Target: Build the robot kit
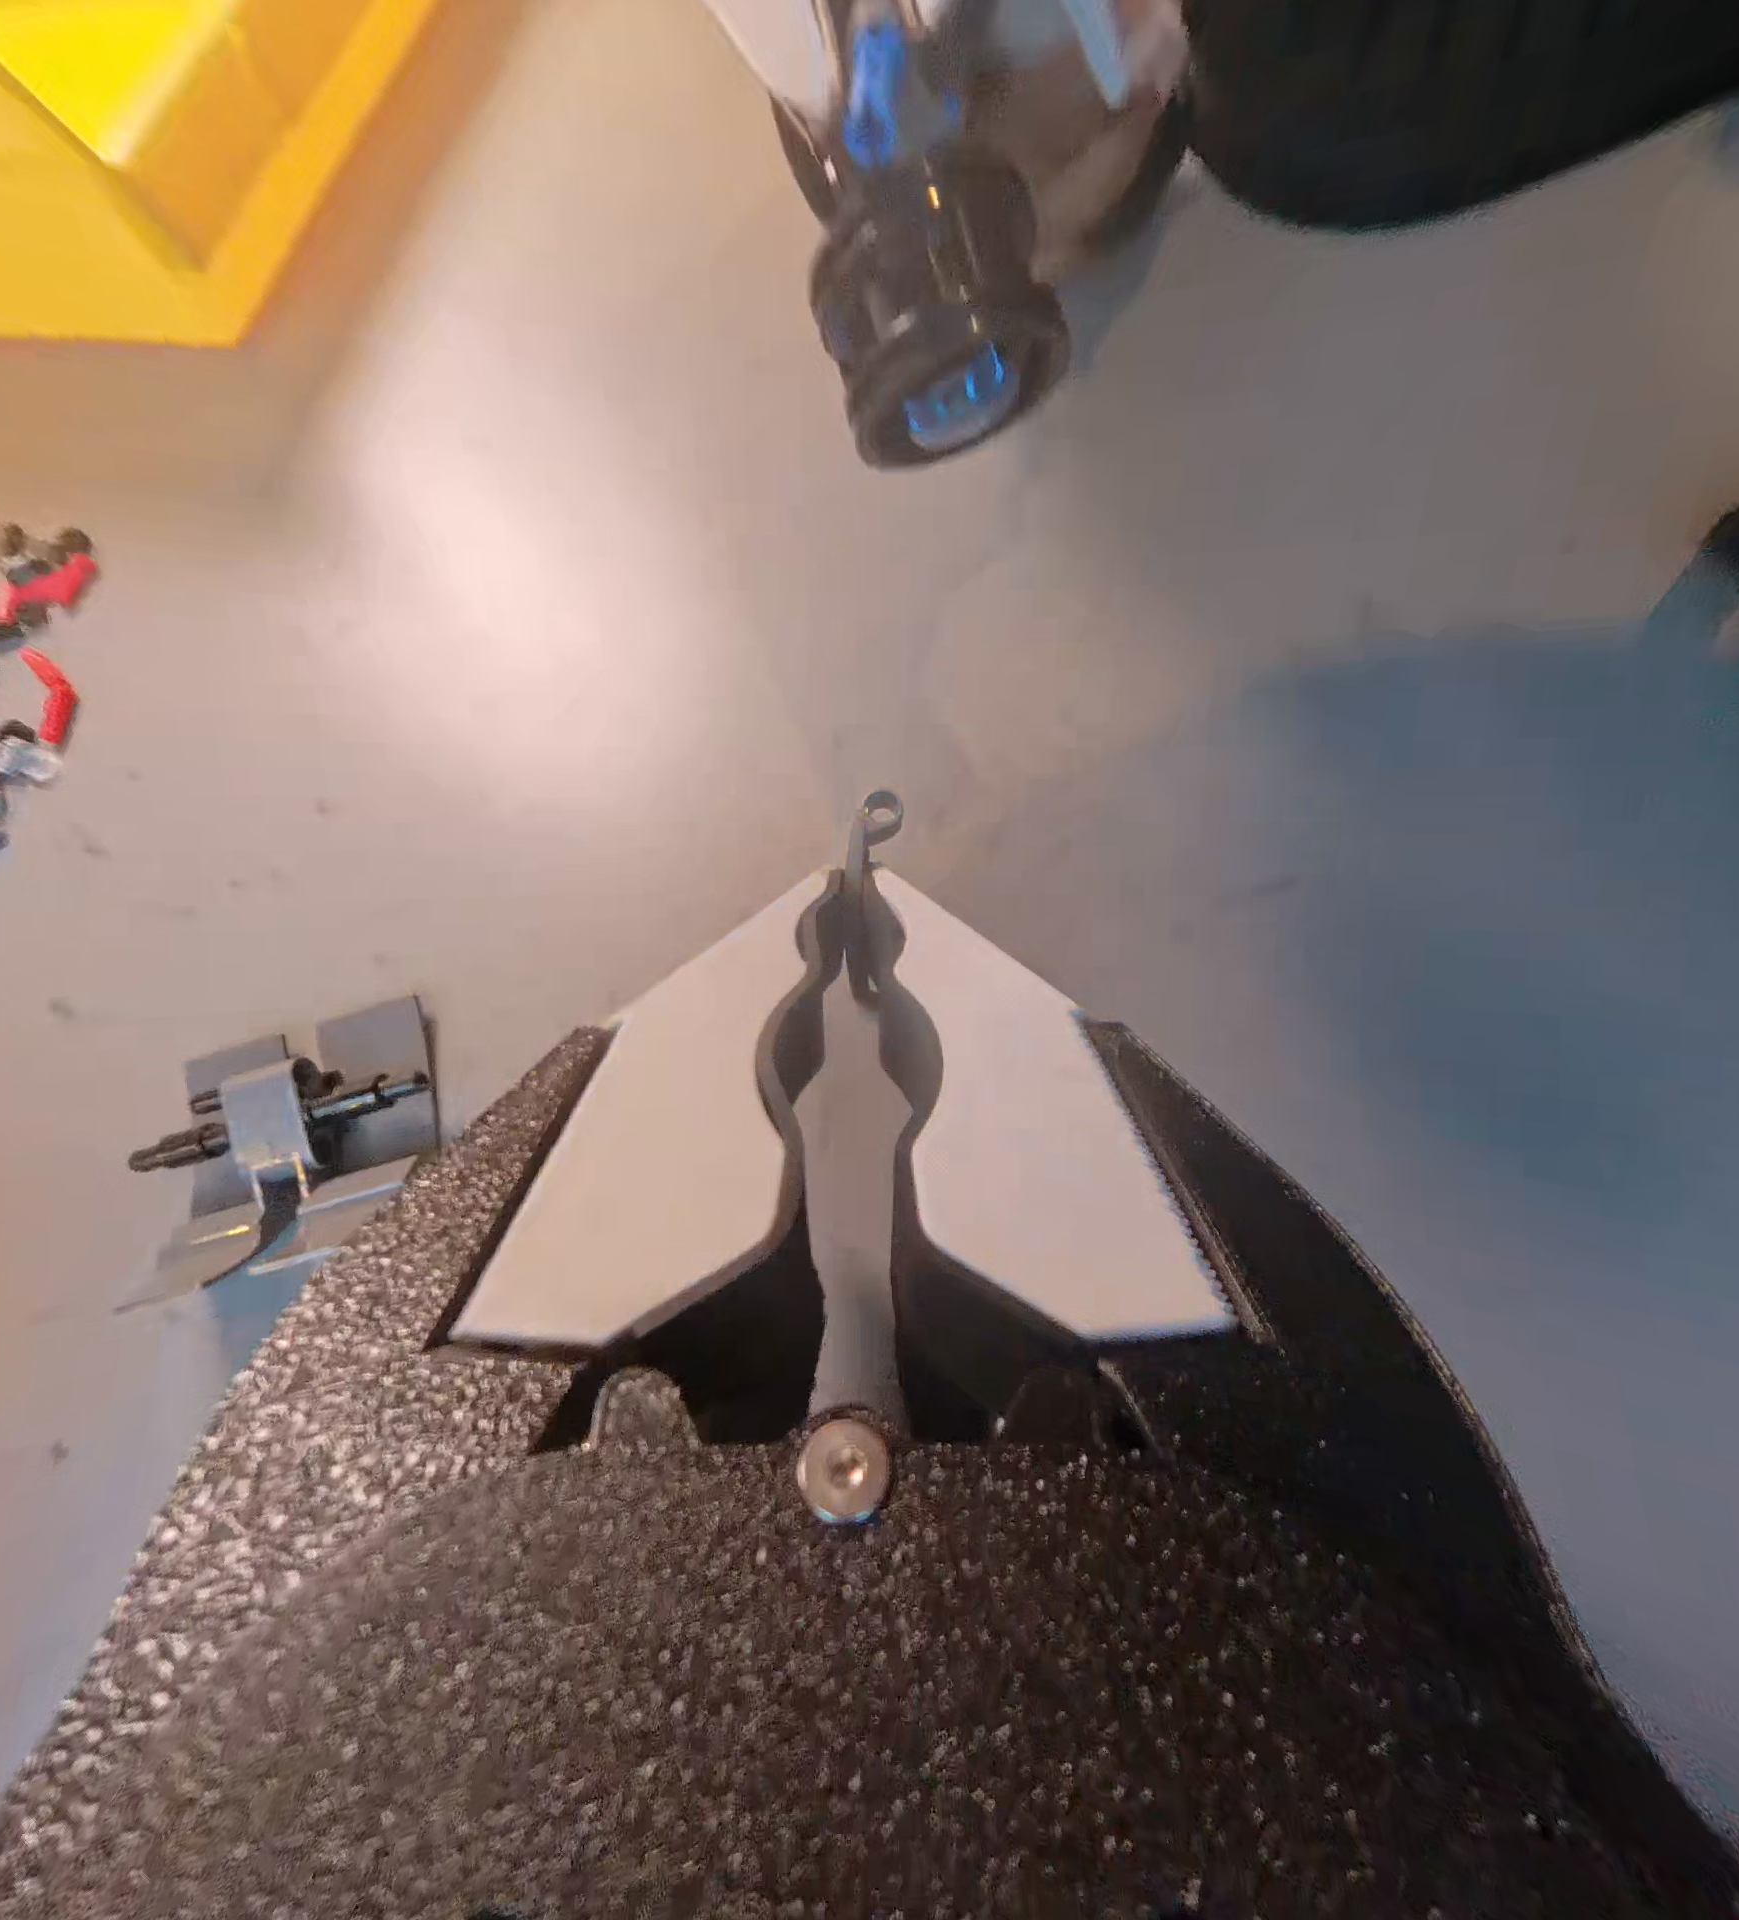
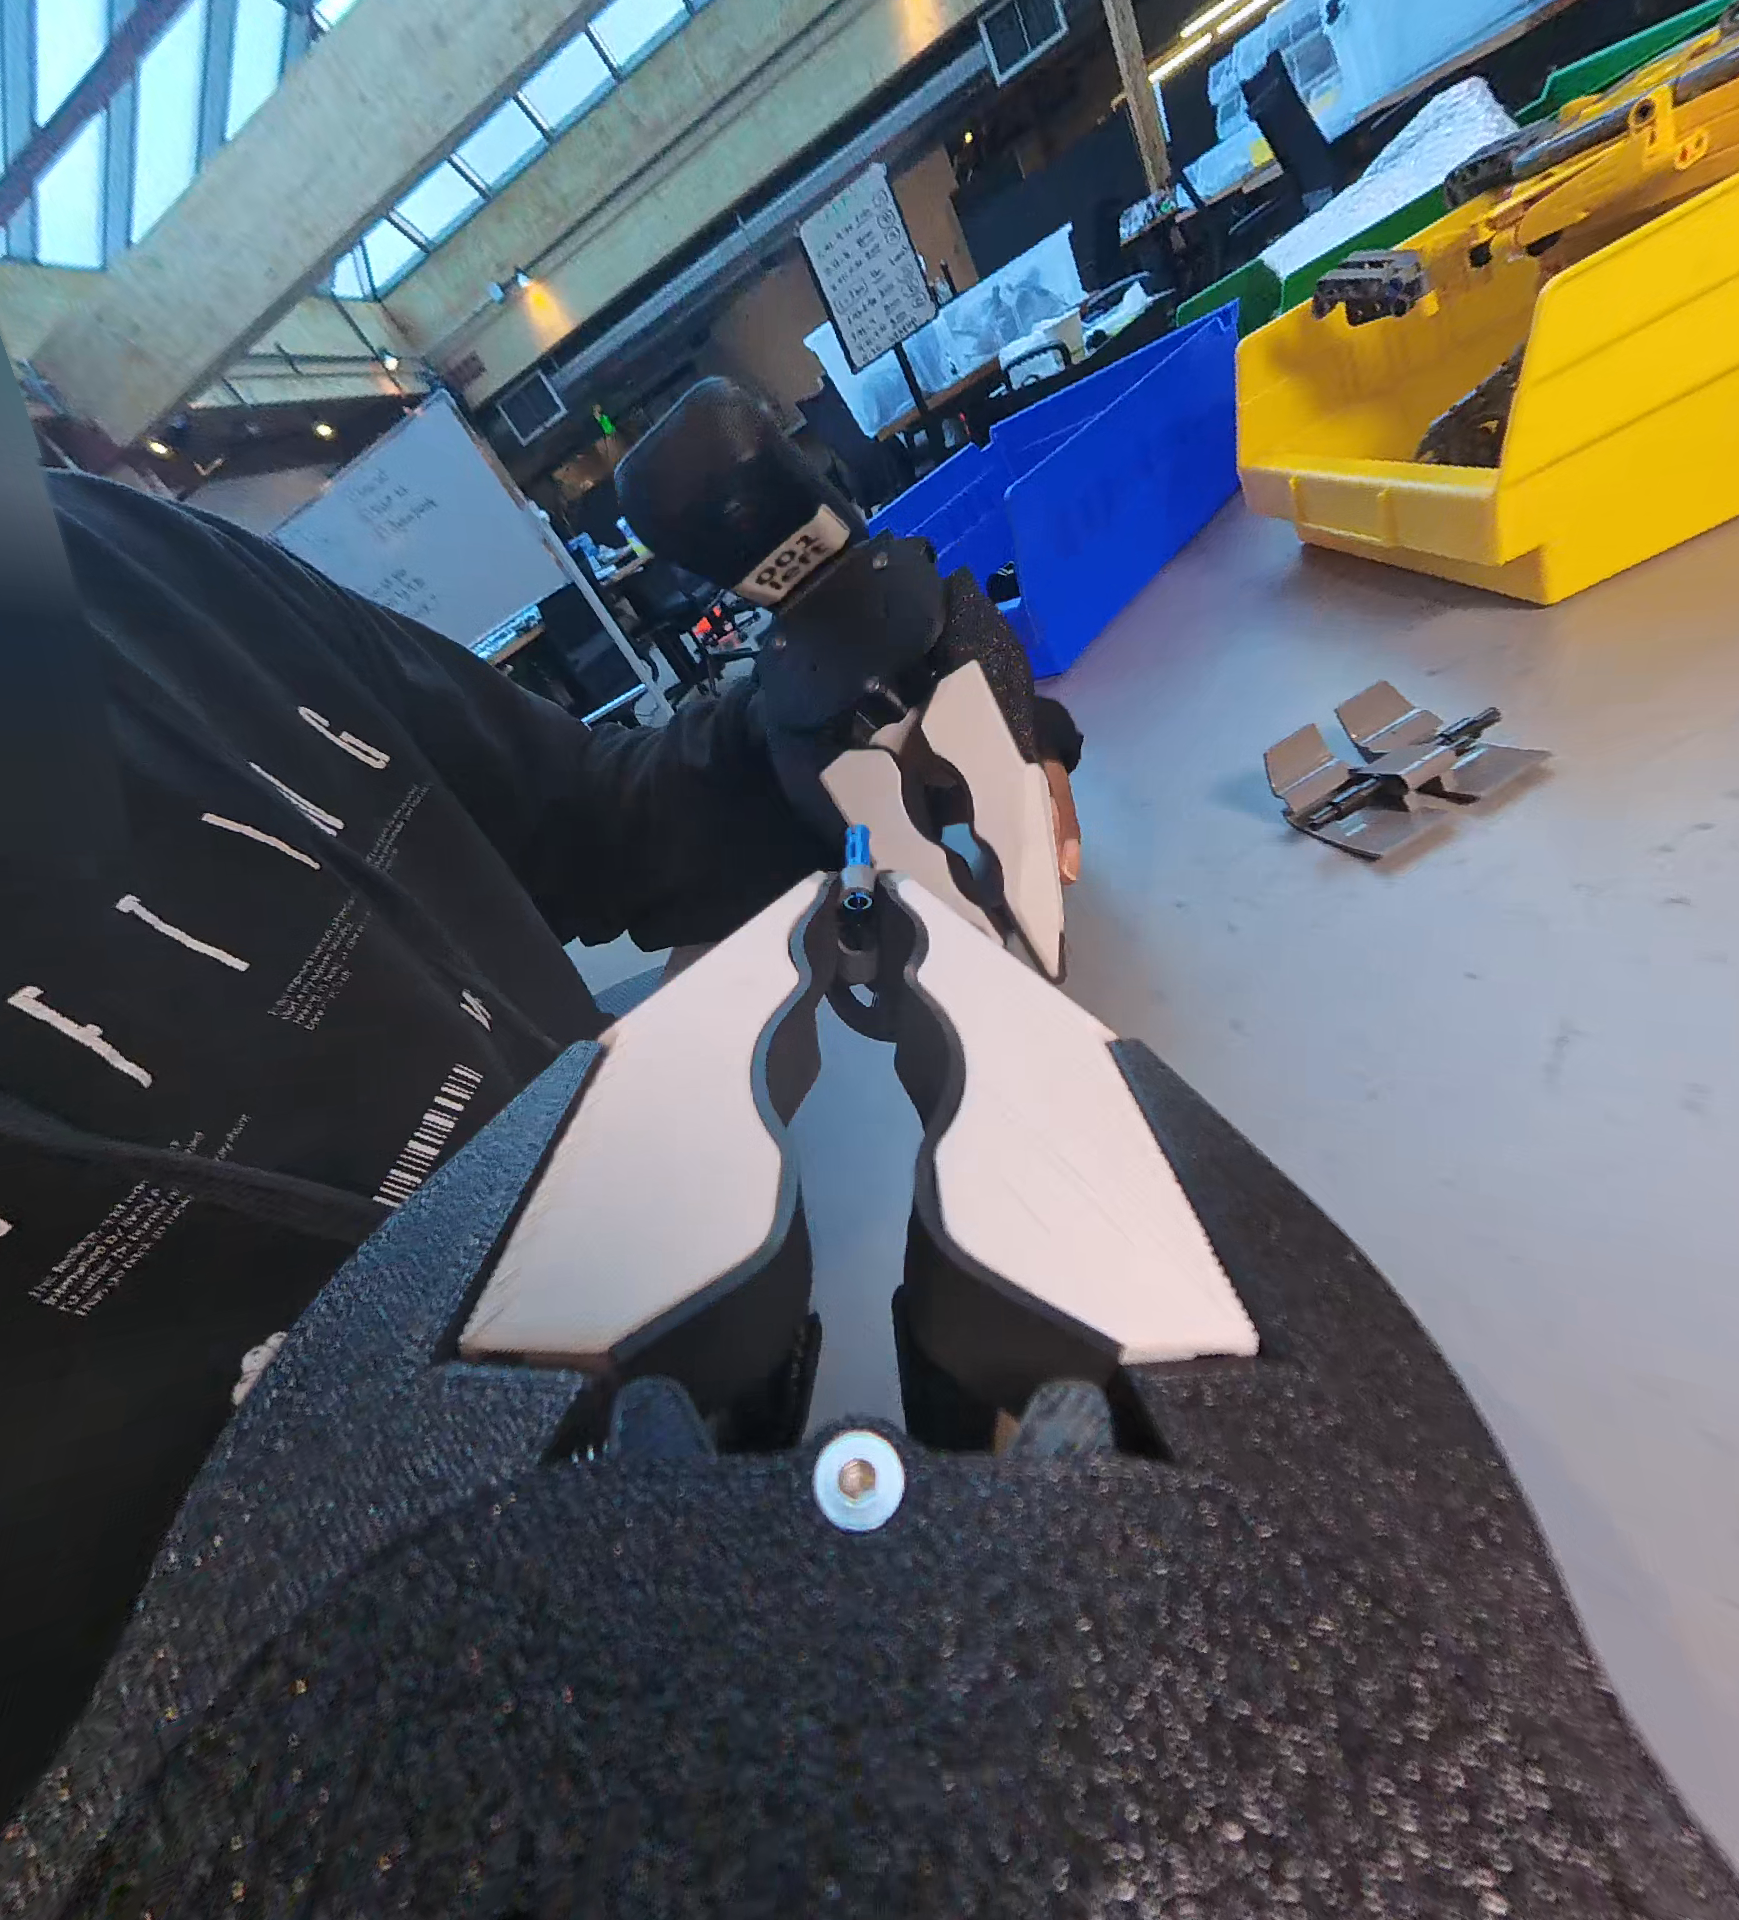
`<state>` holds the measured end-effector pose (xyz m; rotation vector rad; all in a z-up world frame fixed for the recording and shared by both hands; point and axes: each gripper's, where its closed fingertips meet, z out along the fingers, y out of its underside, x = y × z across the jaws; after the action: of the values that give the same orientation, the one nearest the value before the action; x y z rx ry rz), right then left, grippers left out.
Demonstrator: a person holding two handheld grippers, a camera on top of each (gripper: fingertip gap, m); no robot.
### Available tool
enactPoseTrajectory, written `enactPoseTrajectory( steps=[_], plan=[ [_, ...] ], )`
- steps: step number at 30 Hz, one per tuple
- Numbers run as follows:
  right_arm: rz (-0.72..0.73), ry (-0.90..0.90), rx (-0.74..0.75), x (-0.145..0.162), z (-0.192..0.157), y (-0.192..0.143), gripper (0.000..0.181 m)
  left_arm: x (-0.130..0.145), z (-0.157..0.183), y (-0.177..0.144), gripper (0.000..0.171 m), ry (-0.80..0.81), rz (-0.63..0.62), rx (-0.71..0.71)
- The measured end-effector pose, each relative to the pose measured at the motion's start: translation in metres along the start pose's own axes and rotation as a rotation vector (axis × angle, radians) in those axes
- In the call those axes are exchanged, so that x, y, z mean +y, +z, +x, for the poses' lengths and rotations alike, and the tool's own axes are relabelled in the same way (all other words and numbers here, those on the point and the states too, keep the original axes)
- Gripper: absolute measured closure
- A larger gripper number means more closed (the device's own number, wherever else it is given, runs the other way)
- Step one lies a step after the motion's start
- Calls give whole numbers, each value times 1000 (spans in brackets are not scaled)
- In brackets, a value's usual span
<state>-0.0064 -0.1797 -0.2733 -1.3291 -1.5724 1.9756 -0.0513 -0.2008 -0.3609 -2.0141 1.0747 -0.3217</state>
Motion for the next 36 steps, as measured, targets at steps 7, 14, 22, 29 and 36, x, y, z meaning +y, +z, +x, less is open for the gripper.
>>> enactPoseTrajectory(
  steps=[7, 14, 22, 29, 36],
  plan=[
    [-28, -4, 30, 6, 6, 1, 175, 15, 8, 4, 162, 42, -139, 36],
    [-19, -2, 76, 1, 14, -7, 175, 11, 6, -13, 155, 123, -480, 144],
    [24, -36, 214, -13, 37, -44, 175, 18, 4, -13, 153, 166, -943, 277],
    [33, -76, 269, -18, 51, -59, 175, 19, 7, -8, 158, 178, -1079, 247],
    [35, -100, 268, -20, 47, -59, 175, 30, 7, -9, 162, 212, -1178, 232]
  ],
)
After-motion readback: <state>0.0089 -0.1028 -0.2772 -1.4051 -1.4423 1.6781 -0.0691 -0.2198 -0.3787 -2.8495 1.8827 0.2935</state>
